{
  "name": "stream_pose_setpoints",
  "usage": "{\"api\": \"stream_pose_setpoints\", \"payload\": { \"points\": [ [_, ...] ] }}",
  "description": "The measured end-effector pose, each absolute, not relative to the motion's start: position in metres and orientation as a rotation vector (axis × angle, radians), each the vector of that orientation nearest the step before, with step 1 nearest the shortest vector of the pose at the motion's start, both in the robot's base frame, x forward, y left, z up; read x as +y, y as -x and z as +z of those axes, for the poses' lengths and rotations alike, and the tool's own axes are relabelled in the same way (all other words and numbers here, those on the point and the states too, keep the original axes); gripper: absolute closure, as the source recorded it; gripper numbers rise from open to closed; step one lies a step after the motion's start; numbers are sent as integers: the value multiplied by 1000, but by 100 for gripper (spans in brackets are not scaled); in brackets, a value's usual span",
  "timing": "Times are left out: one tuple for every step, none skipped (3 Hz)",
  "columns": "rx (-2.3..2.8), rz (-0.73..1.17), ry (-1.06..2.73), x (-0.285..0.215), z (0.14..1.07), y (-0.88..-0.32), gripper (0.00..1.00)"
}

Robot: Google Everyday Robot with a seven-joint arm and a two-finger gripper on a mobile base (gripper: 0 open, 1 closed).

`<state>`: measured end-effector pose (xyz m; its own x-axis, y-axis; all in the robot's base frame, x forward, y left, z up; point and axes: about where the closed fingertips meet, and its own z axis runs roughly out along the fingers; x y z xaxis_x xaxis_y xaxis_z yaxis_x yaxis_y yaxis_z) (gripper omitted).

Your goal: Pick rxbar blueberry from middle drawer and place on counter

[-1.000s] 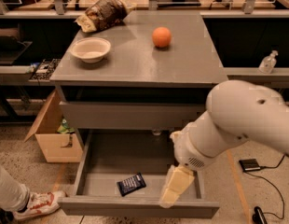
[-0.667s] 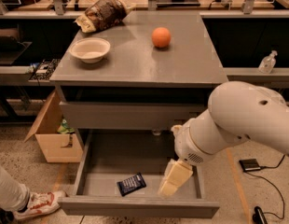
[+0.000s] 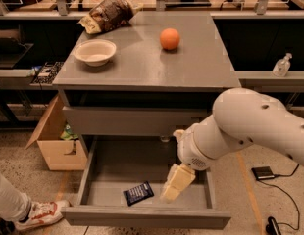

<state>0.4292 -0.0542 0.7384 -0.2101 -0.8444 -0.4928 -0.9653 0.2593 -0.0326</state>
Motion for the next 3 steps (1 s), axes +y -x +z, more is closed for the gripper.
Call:
{"api": "stream_pose_setpoints", "payload": {
  "points": [
    [2070, 452, 1669, -29, 699, -469, 0],
    [2032, 523, 1698, -3, 648, -505, 0],
    [2031, 612, 1700, 14, 600, -526, 0]
  ]
}}
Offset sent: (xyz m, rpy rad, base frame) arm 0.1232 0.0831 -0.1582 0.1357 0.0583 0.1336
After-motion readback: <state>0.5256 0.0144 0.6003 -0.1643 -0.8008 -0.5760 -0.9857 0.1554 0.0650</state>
